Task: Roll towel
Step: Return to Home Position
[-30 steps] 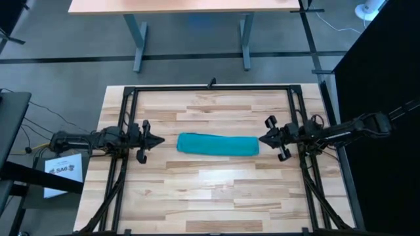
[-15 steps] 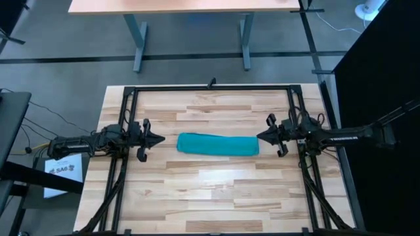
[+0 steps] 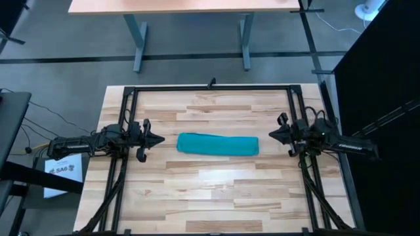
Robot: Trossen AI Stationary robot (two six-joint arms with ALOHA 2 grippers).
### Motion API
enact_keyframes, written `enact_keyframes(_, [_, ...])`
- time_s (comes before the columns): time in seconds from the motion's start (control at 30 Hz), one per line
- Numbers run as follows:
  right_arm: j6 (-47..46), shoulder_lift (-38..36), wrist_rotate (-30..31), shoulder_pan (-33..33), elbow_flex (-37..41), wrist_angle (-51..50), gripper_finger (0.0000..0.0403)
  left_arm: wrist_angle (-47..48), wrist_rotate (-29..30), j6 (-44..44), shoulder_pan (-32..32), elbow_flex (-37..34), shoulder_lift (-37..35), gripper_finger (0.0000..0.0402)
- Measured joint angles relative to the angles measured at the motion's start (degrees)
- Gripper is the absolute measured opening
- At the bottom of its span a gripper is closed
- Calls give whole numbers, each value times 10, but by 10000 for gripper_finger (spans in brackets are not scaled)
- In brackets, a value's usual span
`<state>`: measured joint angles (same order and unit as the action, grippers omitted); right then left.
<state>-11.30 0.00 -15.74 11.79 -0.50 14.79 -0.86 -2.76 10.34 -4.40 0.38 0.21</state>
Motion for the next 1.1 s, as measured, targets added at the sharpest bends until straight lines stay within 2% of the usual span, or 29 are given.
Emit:
enact_keyframes(0.2, [6,1,14,1,-1,-36,0,0,-3,7,1,0,0,0])
enact_keyframes(0.43, [2,3,14,3,-1,-116,0,2,12,-26,-9,0,0,0])
enact_keyframes(0.63, [17,2,9,3,-1,-119,0,3,16,-23,-35,0,0,0])
enact_keyframes(0.8, [18,2,8,-1,-1,-120,0,-2,-16,0,-32,0,4,0])
enact_keyframes(1.1, [12,2,7,-2,-2,-122,0,-2,-16,-6,-31,0,14,0])
